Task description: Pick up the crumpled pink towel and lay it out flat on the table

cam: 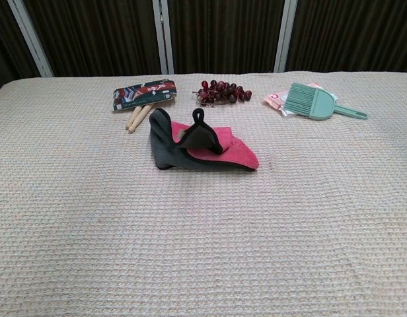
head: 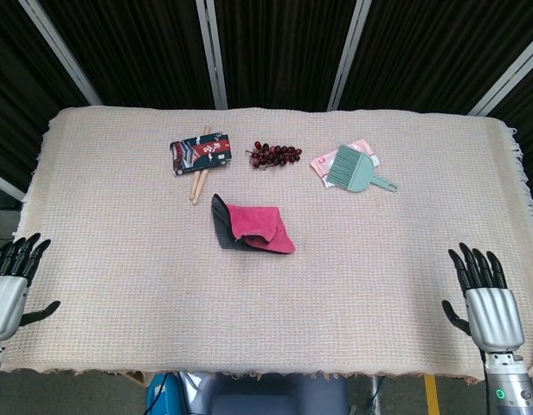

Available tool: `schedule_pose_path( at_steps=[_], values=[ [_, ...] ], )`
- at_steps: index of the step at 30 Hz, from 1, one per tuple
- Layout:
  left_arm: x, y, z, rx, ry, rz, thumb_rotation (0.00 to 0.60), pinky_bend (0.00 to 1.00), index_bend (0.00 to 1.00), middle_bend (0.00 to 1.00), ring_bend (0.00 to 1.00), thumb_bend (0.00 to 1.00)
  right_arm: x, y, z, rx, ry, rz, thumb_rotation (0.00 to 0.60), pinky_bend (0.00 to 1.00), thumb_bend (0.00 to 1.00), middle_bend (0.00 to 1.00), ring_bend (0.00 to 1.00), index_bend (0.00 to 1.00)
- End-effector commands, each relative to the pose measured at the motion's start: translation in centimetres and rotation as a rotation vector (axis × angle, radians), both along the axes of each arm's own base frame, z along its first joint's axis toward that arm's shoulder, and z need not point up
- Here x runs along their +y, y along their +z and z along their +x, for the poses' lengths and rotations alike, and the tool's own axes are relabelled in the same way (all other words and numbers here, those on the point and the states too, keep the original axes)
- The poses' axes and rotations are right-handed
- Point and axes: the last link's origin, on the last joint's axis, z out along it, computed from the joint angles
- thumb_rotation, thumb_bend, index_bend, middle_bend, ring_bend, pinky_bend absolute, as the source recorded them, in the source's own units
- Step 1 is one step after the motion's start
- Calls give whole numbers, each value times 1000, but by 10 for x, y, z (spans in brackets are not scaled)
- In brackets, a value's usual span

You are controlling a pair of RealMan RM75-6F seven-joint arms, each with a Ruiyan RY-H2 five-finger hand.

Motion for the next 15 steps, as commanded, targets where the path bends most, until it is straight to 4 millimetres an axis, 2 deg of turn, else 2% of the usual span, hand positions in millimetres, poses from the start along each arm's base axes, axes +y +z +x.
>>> schedule_pose_path(
  at_steps=[1,8,15],
  values=[
    [0,0,-1,-2,5,-1,600,12,0,0,0,0,1,0,0,3,-3,-5,600,0,288,0,0,0],
    [3,3,-4,-5,16,17,600,12,0,0,0,0,0,4,-4,18,-19,-22,600,0,289,0,0,0],
    [5,-1,-5,19,20,16,600,13,0,0,0,0,-1,0,-7,46,-38,-17,600,0,288,0,0,0]
  ],
)
